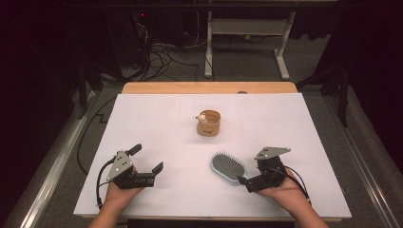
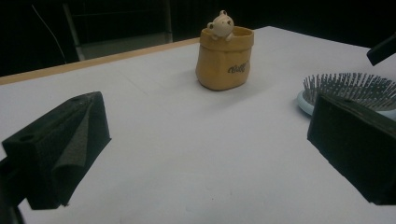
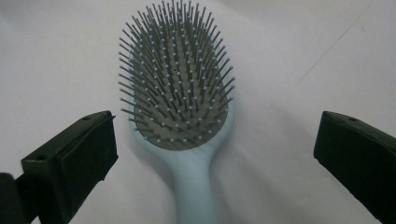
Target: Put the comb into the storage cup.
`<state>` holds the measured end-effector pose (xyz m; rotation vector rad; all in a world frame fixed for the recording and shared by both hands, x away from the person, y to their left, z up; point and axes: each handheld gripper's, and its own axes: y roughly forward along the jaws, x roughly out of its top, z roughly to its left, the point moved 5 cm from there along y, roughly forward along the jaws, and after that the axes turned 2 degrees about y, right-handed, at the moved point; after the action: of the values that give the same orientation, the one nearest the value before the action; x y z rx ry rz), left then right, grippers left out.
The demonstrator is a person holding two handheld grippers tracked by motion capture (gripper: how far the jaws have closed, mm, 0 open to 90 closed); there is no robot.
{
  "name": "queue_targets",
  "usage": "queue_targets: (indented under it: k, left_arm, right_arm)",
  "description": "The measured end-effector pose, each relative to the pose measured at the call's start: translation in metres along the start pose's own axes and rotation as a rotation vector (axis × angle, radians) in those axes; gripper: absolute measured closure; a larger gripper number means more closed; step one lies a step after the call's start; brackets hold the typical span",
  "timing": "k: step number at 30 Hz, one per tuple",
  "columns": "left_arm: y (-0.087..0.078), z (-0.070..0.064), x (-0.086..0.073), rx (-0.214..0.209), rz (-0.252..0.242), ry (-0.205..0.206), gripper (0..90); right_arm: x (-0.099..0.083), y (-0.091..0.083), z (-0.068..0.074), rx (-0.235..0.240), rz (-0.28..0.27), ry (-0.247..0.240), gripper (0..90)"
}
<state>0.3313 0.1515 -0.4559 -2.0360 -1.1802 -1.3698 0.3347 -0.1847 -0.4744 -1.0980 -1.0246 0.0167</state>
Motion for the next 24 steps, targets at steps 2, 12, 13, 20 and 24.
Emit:
queue_targets:
  k: [2,12,13,20,24]
  left_arm:
    - [0.0,-0.001,0.0,-0.004,-0.003,-0.002,0.2]
    - [0.0,-0.001,0.0,-0.008,0.0,-0.008,0.2]
    - [0.0,-0.001,-0.001,-0.007,0.001,-0.004,0.2]
    - [0.0,-0.001,0.001,-0.012,-0.009,-0.009,0.2]
    - [0.0,-0.001,0.001,-0.008,-0.007,-0.011,0.2]
  right_arm:
    - [0.001,0.002,0.001,0.002,0.01,-0.007,0.2]
    - [0.009,0.009,0.01,0.013,0.046,-0.042,0.2]
    - [0.01,0.01,0.011,0.015,0.045,-0.049,0.1]
    - [0.017,0.019,0.012,0.02,0.073,-0.051,0.1]
    - [0.02,0.025,0.013,0.019,0.091,-0.074,0.1]
